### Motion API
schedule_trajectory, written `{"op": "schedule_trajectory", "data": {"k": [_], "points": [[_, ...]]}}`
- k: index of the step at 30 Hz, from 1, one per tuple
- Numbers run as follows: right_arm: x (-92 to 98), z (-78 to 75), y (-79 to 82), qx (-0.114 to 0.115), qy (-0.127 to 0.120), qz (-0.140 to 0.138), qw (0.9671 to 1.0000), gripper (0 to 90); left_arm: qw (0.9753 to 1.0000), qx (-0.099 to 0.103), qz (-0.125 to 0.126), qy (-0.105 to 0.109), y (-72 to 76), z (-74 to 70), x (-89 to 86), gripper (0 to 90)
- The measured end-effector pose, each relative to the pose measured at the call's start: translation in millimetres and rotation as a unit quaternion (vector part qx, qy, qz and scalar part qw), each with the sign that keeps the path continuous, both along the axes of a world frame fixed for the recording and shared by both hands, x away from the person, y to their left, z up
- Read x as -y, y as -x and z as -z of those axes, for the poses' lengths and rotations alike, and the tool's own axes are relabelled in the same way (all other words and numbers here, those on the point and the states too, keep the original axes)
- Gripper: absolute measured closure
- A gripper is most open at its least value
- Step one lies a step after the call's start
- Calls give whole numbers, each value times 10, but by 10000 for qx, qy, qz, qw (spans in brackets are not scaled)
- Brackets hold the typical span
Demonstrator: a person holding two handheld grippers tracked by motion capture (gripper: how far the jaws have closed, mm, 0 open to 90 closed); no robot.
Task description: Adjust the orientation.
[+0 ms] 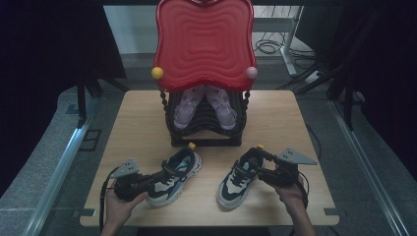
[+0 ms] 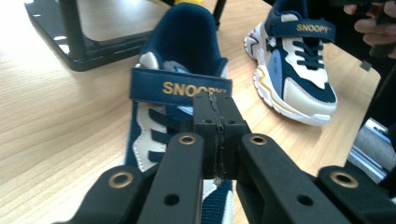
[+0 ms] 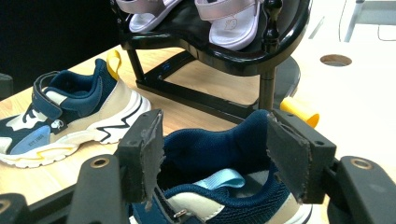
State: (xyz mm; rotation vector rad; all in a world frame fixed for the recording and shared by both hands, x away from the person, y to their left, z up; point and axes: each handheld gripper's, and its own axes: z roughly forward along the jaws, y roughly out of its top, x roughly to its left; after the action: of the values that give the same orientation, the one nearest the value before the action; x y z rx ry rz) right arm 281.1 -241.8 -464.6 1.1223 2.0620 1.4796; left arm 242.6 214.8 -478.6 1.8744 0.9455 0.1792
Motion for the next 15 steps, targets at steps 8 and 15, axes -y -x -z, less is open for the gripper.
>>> {"op": "schedule_trajectory", "data": {"k": [8,15], "points": [[-51,-8,-14,-19,-66,-5,10000,379,9990,-241,326,-211,-38,107,143,900],[-85,13,-24,-82,-44,-69,9999,378,9970,-460,477,-388,-54,198,288,900]]}}
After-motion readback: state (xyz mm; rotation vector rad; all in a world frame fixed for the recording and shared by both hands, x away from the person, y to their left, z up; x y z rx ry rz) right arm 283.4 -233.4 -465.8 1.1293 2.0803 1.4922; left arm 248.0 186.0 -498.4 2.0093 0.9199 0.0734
